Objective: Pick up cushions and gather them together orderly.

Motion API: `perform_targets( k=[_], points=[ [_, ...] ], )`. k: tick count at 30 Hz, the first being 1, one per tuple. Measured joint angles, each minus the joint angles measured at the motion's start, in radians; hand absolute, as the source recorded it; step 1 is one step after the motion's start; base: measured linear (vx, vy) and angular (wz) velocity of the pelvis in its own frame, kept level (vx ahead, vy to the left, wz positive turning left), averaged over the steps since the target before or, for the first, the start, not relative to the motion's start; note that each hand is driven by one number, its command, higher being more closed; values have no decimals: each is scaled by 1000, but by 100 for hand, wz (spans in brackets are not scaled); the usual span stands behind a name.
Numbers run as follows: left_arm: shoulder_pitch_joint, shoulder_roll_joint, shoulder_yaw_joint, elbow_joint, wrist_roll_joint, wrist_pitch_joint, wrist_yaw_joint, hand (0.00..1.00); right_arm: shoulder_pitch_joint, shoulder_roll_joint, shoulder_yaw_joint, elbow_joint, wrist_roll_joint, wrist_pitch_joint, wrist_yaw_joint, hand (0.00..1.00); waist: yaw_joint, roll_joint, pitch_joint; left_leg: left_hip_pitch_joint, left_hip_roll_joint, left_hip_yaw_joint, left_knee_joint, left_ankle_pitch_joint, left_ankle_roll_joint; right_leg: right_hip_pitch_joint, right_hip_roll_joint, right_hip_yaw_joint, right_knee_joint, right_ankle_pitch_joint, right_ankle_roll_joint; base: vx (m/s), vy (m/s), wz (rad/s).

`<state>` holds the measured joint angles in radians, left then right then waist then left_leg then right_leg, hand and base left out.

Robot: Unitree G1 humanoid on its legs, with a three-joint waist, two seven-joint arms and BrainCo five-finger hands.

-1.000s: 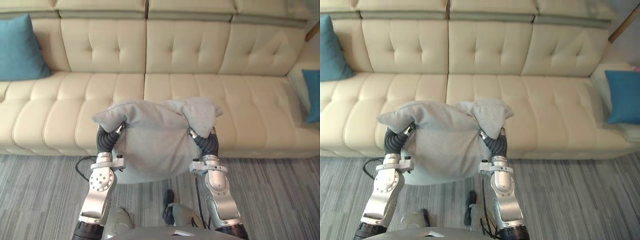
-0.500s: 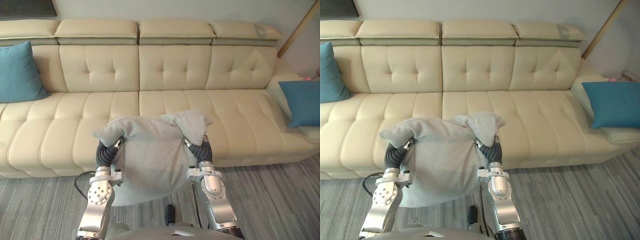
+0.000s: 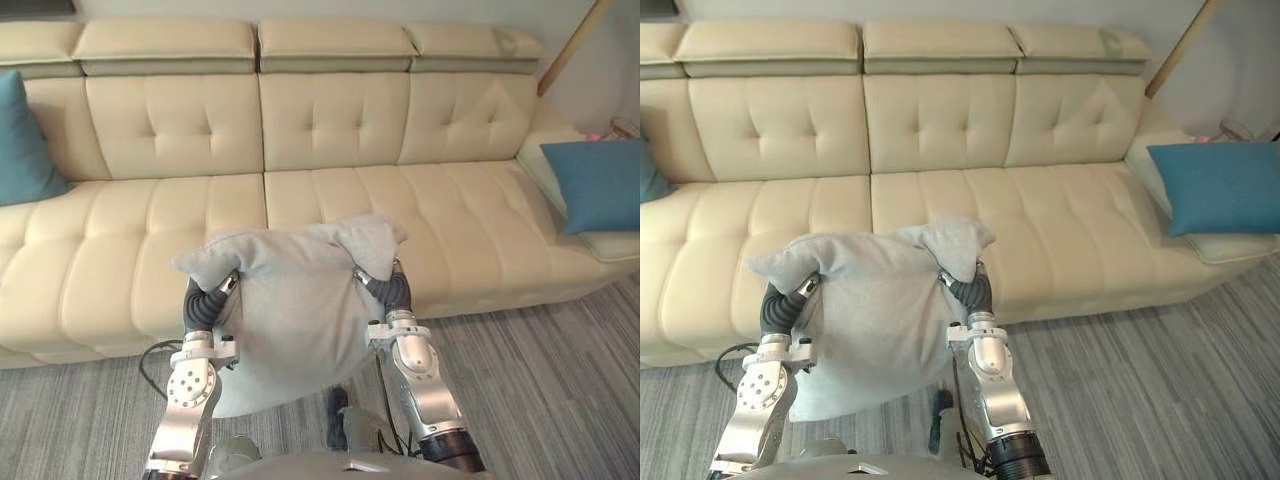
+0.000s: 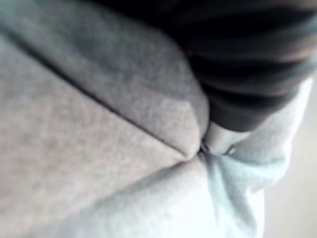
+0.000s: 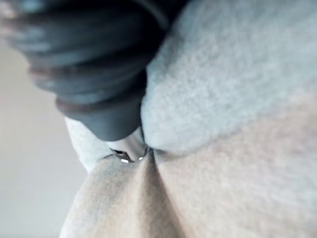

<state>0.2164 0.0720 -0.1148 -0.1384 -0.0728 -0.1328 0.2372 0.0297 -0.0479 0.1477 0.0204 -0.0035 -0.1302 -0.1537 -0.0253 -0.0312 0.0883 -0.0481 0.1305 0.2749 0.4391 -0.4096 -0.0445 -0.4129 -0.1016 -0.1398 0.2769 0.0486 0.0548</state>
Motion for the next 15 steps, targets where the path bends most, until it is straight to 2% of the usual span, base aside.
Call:
perform_targets(
  k=[1, 2, 3, 5, 6, 8, 10, 11, 12, 13, 14, 15],
  points=[
    [0, 0, -4, 4, 0, 0, 0, 100, 2, -3, 1, 0, 0, 0, 1, 100, -6, 1, -1, 18, 2, -7, -6, 0, -23, 10, 3, 2, -3, 51, -22, 316, -135, 21],
    [-4, -21, -17, 31, 0, -1, -1, 100, 1, -39, -2, -3, 1, 0, 1, 100, -3, 66, -12, 42, 45, -46, -34, 7, -62, 27, 39, -14, 15, 29, -37, 413, -118, -1],
    [-17, -21, -19, 36, 0, -1, -1, 100, -3, -46, -6, -8, 4, 0, 1, 100, -8, 83, -14, 66, 42, -97, -94, 47, -99, 4, 41, -24, 65, -21, -45, 575, -201, 3],
    [-32, -26, -30, 40, 0, -1, -2, 100, 2, -49, -15, -8, 11, 0, 1, 100, -20, 90, -18, 68, 51, -136, -110, 93, -109, 13, 54, -46, 66, -47, -61, 402, -187, 15],
    [-39, -34, -37, 41, -1, -1, -2, 100, 20, -56, -15, -17, 18, 0, 1, 100, -19, 91, -19, 53, 75, -149, -55, 128, -117, 57, 73, -68, 28, -58, -75, 379, -182, 21],
    [-36, -49, -51, 40, -1, -1, -8, 100, 89, -83, -16, -97, 20, 1, 0, 100, -25, 92, -18, -10, 107, -160, 124, 190, -96, 139, 85, -103, -17, -78, -80, 416, -174, 38],
    [-34, -52, -51, 39, -3, -1, -23, 100, 144, -93, -18, -186, 29, 1, -2, 100, -17, 92, -18, -98, 151, -128, 348, 303, -56, 215, 84, -117, -53, -97, -89, 322, -69, 25],
    [-35, -55, -60, 30, -4, -1, -30, 100, 166, -89, -34, -232, 36, 1, -2, 100, -6, 96, -21, -153, 184, -88, 465, 280, -28, 253, 81, -117, -71, -120, -87, 221, 1, 13],
    [-35, -55, -67, 28, -4, -1, -33, 100, 171, -88, -42, -244, 37, 1, -3, 100, -1, 100, -23, -180, 196, -72, 497, 261, -17, 264, 80, -118, -77, -122, -85, 246, 134, 16],
    [-34, -57, -83, 27, -4, -1, -36, 100, 171, -88, -56, -248, 37, 1, -9, 100, 11, 97, -22, -238, 199, -34, 513, 194, 21, 297, 56, -120, -89, -130, -74, 168, 129, 13],
    [-34, -63, -85, 27, -3, -1, -41, 100, 172, -88, -59, -248, 37, 1, -9, 100, 15, 96, -21, -251, 199, -19, 497, 177, 31, 305, 46, -120, -90, -133, -67, 203, 254, 18],
    [-31, -70, -84, 26, -3, -1, -49, 100, 174, -86, -63, -248, 37, 1, -9, 100, 22, 91, -18, -273, 191, 8, 410, 154, 41, 324, 13, -120, -87, -140, -42, 100, 192, 11]
  ],
)
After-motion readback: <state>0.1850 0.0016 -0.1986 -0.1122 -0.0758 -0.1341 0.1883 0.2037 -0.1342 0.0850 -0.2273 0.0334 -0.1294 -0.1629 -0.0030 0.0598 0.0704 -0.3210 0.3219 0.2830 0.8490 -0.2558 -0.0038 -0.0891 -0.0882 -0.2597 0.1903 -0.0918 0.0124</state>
